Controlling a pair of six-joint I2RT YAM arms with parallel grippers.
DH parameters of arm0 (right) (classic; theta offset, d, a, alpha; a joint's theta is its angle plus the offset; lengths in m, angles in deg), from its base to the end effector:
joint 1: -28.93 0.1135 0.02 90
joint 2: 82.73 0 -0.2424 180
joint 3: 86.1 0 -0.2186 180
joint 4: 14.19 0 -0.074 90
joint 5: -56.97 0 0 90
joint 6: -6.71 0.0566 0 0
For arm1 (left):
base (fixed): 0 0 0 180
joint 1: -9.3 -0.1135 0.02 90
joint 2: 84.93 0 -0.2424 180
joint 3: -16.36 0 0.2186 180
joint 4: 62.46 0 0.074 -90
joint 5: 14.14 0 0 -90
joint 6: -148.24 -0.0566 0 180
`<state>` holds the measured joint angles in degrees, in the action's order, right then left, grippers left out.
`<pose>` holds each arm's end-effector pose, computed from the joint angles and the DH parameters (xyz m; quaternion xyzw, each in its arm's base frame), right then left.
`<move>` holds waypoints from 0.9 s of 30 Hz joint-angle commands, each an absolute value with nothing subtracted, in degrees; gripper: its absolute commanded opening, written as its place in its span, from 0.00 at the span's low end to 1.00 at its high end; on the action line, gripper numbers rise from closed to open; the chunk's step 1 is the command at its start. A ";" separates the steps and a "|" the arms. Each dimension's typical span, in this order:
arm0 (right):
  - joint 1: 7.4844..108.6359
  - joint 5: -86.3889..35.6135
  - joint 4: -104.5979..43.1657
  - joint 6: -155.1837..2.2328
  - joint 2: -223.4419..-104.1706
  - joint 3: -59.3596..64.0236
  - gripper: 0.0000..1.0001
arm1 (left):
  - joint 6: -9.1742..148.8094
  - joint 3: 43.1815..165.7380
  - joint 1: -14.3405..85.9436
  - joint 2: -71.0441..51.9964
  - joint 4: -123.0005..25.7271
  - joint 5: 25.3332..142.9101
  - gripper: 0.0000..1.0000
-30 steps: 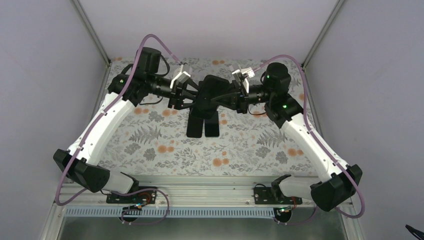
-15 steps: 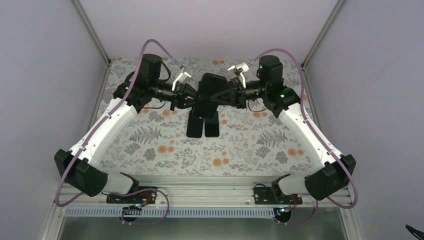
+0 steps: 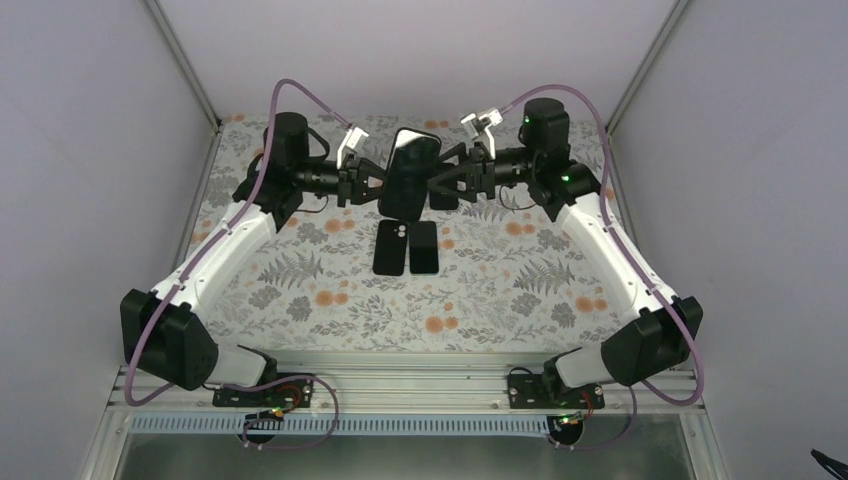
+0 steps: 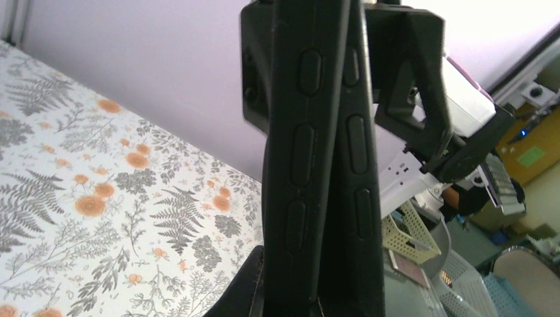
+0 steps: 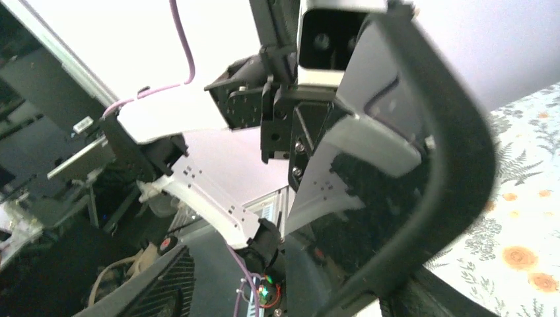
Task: Take the phone out of the phone case
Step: Remove the phone case from the phone.
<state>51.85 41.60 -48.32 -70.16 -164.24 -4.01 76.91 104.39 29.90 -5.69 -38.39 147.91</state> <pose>0.2354 0.1588 0.3879 -0.4110 0.6095 0.6107 0.2945 0.2422 -0.1486 0.3609 0.3677 0.6367 -0.6052 0.3052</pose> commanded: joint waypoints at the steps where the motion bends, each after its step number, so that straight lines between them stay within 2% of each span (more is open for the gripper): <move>1: 49.38 41.23 -44.30 -67.36 -163.73 -6.62 0.68 | 88.55 100.90 27.96 -6.78 -49.72 146.61 0.02; 8: 48.01 29.18 -48.42 -73.64 -164.00 -10.57 0.85 | 105.49 94.00 26.28 -7.12 -64.64 142.18 0.02; 9: 48.01 27.20 -50.18 -75.70 -164.39 -12.40 0.97 | 106.62 94.40 26.25 -6.55 -64.55 141.55 0.02; 10: 48.01 25.03 -51.85 -78.00 -164.97 -14.15 1.00 | 107.52 95.48 26.17 -5.94 -64.10 141.01 0.02; 19: 50.07 3.41 -62.14 -93.88 -168.42 -24.14 1.00 | 109.19 103.35 25.60 -1.96 -48.66 130.95 0.02; 27: 57.66 -14.28 -59.20 -102.01 -166.14 -17.78 0.98 | 116.81 103.08 25.11 -0.24 -45.50 125.43 0.02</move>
